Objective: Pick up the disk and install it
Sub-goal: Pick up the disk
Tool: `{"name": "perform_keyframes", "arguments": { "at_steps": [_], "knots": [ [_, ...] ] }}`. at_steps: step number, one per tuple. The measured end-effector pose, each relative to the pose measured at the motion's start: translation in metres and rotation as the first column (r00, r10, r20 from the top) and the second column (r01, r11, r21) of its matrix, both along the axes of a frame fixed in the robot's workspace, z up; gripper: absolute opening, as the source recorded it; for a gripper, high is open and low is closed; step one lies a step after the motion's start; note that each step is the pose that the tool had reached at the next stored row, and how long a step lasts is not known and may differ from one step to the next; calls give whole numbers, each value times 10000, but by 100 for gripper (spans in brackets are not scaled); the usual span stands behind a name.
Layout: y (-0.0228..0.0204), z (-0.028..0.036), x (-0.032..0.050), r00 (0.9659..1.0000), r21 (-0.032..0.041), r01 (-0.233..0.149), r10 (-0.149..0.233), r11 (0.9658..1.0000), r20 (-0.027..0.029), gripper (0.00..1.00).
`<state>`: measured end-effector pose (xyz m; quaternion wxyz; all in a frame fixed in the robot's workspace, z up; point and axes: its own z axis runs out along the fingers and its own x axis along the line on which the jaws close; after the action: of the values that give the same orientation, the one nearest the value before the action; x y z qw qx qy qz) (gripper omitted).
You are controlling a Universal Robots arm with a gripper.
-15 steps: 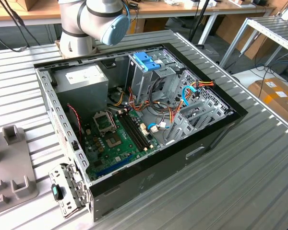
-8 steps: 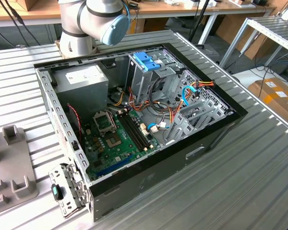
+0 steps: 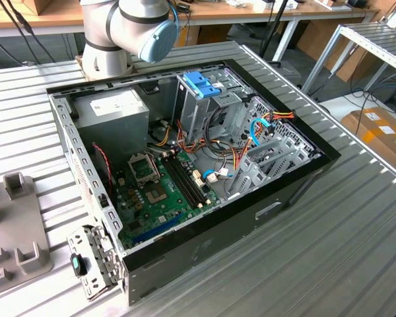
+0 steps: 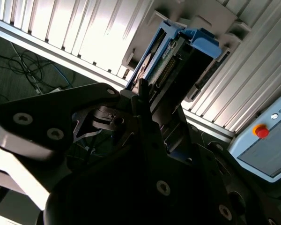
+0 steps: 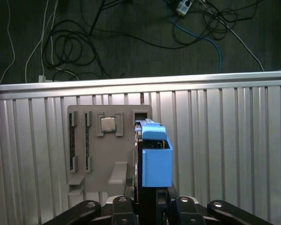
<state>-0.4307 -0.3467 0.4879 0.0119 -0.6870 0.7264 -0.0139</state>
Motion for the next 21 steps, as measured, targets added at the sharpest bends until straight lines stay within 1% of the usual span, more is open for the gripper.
{"name": "perform_keyframes", "arguments": {
  "at_steps": [9,15,21],
  "knots": [
    [0,1,20,10000,0,-1,1,10000,-1,35],
    [0,0,99,10000,0,0,0,10000,0,35],
    [0,0,100,10000,0,0,0,10000,0,35]
  ]
}}
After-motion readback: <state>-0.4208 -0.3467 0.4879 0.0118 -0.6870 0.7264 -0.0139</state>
